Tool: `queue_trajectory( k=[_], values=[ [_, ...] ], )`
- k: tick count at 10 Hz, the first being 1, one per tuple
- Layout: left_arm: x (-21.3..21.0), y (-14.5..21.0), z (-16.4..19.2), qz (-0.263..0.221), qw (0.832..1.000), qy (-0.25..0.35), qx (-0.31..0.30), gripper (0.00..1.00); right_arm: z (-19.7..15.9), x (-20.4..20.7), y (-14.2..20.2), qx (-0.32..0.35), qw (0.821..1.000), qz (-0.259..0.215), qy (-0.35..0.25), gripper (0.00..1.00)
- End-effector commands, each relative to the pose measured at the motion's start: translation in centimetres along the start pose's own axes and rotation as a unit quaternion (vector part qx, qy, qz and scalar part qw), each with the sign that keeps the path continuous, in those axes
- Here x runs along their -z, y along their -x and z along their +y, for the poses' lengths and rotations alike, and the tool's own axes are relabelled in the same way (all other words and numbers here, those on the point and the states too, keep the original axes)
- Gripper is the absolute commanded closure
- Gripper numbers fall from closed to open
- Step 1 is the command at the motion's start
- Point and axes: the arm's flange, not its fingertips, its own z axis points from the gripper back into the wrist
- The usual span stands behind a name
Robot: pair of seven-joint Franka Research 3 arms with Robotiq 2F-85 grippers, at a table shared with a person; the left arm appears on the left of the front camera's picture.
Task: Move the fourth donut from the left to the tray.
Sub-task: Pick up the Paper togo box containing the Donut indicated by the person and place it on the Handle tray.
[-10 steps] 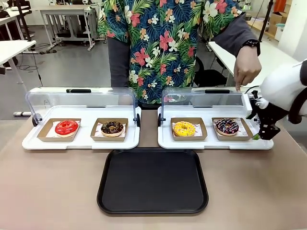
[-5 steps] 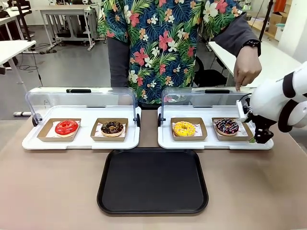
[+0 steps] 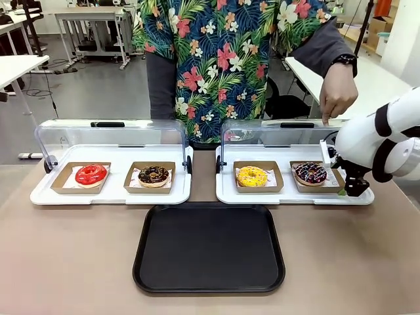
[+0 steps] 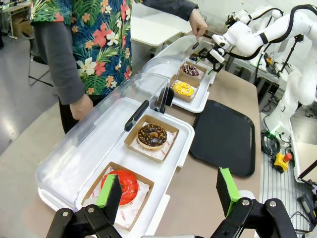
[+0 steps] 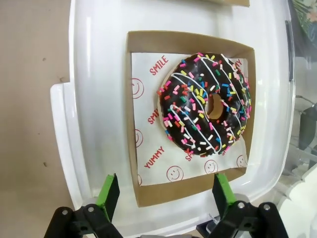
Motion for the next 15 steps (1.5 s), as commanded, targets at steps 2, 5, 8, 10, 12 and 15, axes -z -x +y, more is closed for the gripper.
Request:
queue_trajectory(
  k=[2,5,8,10,12,15],
  values=[
    [-0.08,-0.24,-0.11,-0.002,1.0,0.0,0.001,0.0,-0.64,0.45,-0.32,0.0,1.0,0.01,0.0,0.0],
    [-0.08,-0.24,-0.11,-0.002,1.0,0.0,0.001,0.0,-0.81,0.61,-0.13,-0.003,1.0,0.012,-0.002,0.0],
    [-0.08,-0.24,-0.11,-0.002,1.0,0.0,0.001,0.0,-0.67,0.78,-0.13,-0.004,1.0,0.014,-0.009,0.58],
    [-0.08,-0.24,-0.11,-0.002,1.0,0.0,0.001,0.0,-0.63,0.69,-0.14,-0.006,1.0,0.017,-0.02,0.63],
    [-0.08,-0.24,-0.11,-0.002,1.0,0.0,0.001,0.0,-0.61,0.61,-0.12,-0.009,0.999,0.021,-0.03,1.0],
    [-0.08,-0.24,-0.11,-0.002,1.0,0.0,0.001,0.0,-0.38,0.45,-0.12,-0.016,0.999,0.024,-0.039,1.0]
  ],
)
